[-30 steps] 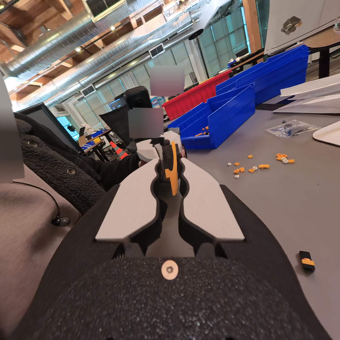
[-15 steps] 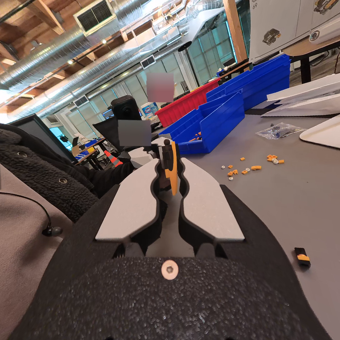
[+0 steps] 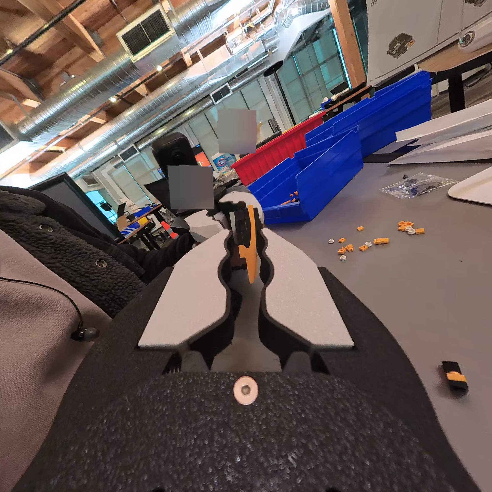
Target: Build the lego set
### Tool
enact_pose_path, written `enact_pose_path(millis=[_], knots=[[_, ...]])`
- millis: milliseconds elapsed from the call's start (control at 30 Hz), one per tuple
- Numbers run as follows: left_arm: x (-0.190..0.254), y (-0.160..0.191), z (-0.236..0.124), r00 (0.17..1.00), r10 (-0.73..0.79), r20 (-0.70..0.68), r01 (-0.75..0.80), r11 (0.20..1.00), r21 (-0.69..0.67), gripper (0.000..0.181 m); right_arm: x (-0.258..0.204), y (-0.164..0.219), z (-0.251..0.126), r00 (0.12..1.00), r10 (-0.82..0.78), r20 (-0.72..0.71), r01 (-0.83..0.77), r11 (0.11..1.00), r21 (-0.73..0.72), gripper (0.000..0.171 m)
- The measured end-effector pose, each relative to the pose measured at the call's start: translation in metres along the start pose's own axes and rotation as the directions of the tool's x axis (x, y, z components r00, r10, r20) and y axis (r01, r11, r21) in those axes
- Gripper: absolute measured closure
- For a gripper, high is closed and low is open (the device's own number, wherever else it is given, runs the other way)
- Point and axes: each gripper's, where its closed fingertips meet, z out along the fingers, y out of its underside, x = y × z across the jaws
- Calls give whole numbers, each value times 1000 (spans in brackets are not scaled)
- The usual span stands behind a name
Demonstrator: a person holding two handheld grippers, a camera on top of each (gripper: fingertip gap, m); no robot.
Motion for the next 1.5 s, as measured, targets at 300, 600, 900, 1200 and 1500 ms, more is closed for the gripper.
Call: enact_pose_path(millis=[300,600,900,1200,1500], knots=[[8,-2,-1,996,-24,-81,24,1000,6,150,-11,1,1,994,50,95,-50,999,-7,154],[32,-5,-5,976,-15,-217,15,1000,3,159,-30,7,-5,970,-23,241,39,997,-60,154],[49,-3,-8,963,92,-253,-101,995,-25,162,-45,17,-12,925,-216,314,252,964,-79,154],[46,0,-8,969,111,-222,-123,991,-43,162,-42,17,-10,931,-241,275,276,956,-96,154],[25,1,-8,904,-288,-316,302,953,-8,162,-19,10,1,986,99,133,-81,987,-136,154]])
